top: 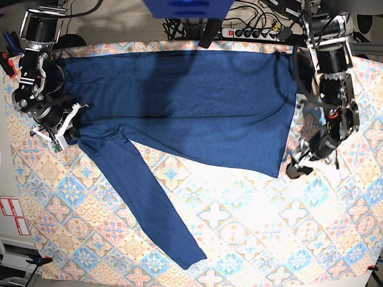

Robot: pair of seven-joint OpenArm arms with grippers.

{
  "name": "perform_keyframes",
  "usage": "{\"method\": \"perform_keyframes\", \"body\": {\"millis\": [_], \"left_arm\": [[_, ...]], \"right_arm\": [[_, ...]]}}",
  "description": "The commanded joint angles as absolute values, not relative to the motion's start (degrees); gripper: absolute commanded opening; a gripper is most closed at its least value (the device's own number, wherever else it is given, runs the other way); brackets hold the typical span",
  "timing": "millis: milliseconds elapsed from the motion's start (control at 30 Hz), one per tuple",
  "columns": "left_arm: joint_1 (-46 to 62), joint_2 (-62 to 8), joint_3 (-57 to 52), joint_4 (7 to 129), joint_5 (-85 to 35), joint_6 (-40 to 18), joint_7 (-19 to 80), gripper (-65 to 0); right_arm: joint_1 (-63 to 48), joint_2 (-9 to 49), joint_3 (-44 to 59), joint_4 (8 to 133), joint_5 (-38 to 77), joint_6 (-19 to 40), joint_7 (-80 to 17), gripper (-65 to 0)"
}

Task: Fold the T-shirt properly
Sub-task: 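Fold the held side edges toward the collar with both grippers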

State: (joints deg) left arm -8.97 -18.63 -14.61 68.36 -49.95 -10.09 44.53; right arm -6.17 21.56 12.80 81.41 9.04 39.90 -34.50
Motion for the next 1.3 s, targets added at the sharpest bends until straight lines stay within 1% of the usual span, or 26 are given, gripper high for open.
{"method": "perform_keyframes", "body": {"millis": [0,300,500,733,867,1000,1067,1200,1267], "left_arm": [[-10.8,-19.5,-14.1,65.8,-50.6,-10.3,43.7,-30.7],[-12.0,-19.4,-7.7,58.8,-50.6,-10.2,36.6,-30.7],[-11.8,-19.3,-7.5,56.0,-50.6,-10.2,35.6,-30.7],[-11.6,-17.3,-7.3,51.7,-50.5,-10.2,35.9,-31.4],[-11.3,-16.9,-2.2,51.6,-48.4,-10.2,35.6,-32.1],[-11.3,-16.9,0.5,51.7,-48.3,-10.2,35.8,-40.2],[-10.8,-16.9,0.5,51.7,-48.3,-10.2,35.8,-47.7],[-9.9,-16.9,0.4,53.4,-48.3,-10.2,35.9,-65.0],[-8.5,-16.9,0.5,55.9,-48.3,-10.2,36.0,-65.0]], "right_arm": [[-5.5,22.6,13.4,82.5,9.8,40.0,-33.3,-64.3],[-5.5,22.6,13.7,82.5,9.8,40.0,-33.3,-64.3],[-5.4,22.6,13.7,82.5,9.8,40.0,-33.3,-64.3],[-5.3,22.6,13.7,82.5,9.8,40.0,-33.3,-64.3],[-5.3,22.6,13.7,82.6,9.8,40.0,-33.3,-64.3],[-5.3,22.6,13.7,82.8,9.8,40.0,-33.3,-64.3],[-5.3,22.6,13.7,83.6,9.8,40.0,-33.3,-64.3],[-5.4,22.6,13.7,84.9,9.8,40.0,-33.3,-64.3],[-5.4,22.6,13.7,84.9,9.8,40.0,-33.3,-64.3]]}}
